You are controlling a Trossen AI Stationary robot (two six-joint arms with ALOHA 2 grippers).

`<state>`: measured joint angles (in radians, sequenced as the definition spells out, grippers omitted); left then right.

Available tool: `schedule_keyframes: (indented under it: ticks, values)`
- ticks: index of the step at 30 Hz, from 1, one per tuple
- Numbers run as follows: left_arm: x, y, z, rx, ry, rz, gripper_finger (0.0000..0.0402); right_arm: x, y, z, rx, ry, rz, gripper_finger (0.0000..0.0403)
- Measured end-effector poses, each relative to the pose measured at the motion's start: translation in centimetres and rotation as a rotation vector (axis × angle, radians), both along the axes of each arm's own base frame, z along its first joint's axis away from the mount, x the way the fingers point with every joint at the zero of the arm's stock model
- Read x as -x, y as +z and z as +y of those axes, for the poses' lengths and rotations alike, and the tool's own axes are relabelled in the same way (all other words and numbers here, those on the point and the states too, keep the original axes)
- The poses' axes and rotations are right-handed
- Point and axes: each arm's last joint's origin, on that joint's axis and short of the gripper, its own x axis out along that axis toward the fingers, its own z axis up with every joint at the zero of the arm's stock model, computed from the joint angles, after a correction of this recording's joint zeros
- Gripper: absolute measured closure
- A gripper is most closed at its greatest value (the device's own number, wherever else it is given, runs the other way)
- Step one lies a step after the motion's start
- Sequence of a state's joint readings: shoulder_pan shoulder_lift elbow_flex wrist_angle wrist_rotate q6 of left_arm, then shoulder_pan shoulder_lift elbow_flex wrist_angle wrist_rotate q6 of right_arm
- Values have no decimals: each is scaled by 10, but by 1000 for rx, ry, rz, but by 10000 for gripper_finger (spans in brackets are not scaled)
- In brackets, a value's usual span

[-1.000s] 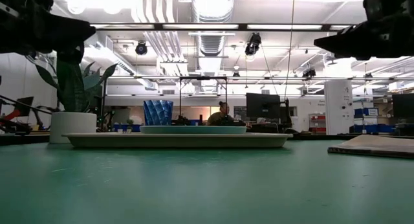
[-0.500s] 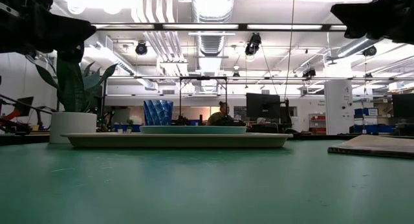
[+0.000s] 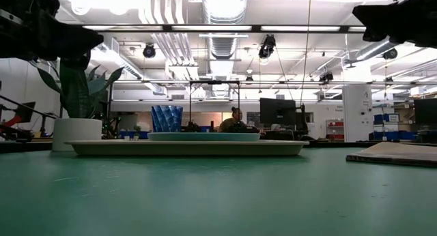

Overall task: Pick and place plate/cup/fork/spoon on tray
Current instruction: Return to Home Position

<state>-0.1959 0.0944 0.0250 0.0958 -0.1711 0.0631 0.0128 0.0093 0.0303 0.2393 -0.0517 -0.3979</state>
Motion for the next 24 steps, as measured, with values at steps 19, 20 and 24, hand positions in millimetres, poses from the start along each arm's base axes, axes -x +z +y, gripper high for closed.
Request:
schedule_keyframes:
  ticks: [19,20,24]
  values:
    - [-6,-8,-1,-17,0,86,339,-5,-4,0,-285,67,74,371]
    - [-6,-8,-1,-18,0,90,339,-5,-4,0,-285,67,74,371]
    - [-7,-10,-1,-21,0,108,339,-5,-4,0,-285,67,74,371]
